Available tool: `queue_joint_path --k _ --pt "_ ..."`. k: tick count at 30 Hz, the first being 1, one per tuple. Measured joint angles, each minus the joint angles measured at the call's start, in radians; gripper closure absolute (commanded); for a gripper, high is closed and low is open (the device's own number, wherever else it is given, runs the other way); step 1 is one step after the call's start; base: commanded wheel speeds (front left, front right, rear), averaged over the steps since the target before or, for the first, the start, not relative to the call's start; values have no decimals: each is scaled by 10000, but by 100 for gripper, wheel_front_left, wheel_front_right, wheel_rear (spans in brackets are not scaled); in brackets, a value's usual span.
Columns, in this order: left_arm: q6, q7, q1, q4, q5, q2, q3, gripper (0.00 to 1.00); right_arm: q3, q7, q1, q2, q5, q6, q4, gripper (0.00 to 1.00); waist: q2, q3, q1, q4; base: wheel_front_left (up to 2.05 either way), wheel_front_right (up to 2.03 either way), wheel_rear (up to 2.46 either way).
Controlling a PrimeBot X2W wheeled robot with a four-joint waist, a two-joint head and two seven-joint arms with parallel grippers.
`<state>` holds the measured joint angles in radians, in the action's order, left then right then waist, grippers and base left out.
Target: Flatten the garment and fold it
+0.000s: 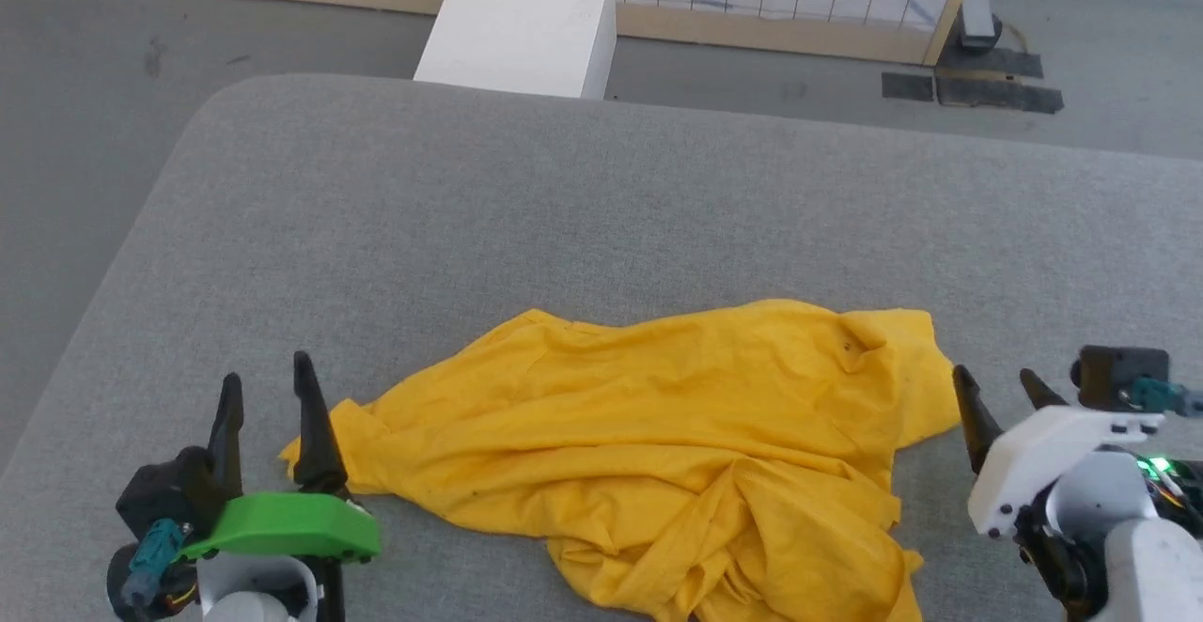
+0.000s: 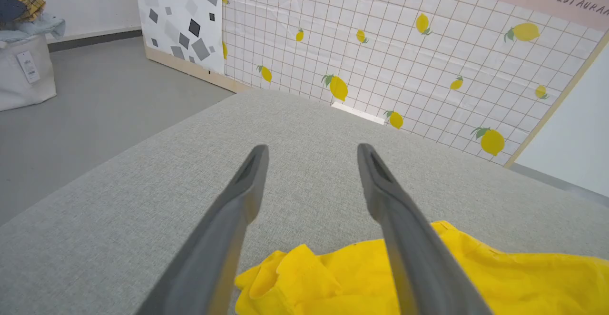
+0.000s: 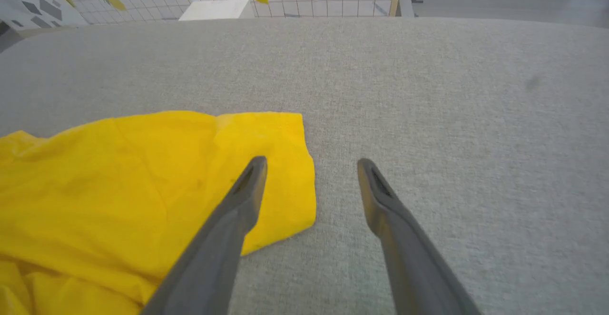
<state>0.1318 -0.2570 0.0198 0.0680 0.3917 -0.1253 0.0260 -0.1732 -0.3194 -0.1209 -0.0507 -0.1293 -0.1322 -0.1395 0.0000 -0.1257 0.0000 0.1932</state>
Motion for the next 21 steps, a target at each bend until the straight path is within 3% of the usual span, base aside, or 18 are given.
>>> queue_joint_path --k 8,9,10,11,17,21 --pt "-671 -2 321 215 -476 408 -474 0 639 -2253 -1111 -4 299 4 -1992 0 0 -448 0 64 0 0 0" --pt "-713 -2 328 257 -497 431 -533 0 765 -2702 -1249 -52 393 2 -1994 51 0 -476 0 55 0 0 0" --pt "-780 0 329 307 -523 464 -598 0 863 -3045 -1339 -79 491 4 -1944 84 0 -490 0 34 0 0 0" --pt "-811 0 332 349 -546 497 -646 0 907 -3150 -1393 -73 556 4 -1847 100 0 -496 0 14 0 0 0" --pt "-970 -2 338 709 -681 631 -725 0 -286 -1618 -477 23 1045 -2 140 100 0 -304 0 -209 0 0 0" --pt "-1039 -10 334 920 -857 639 -756 0 -1306 -1386 1129 17 731 -2 1647 100 0 -163 0 -556 0 0 0"
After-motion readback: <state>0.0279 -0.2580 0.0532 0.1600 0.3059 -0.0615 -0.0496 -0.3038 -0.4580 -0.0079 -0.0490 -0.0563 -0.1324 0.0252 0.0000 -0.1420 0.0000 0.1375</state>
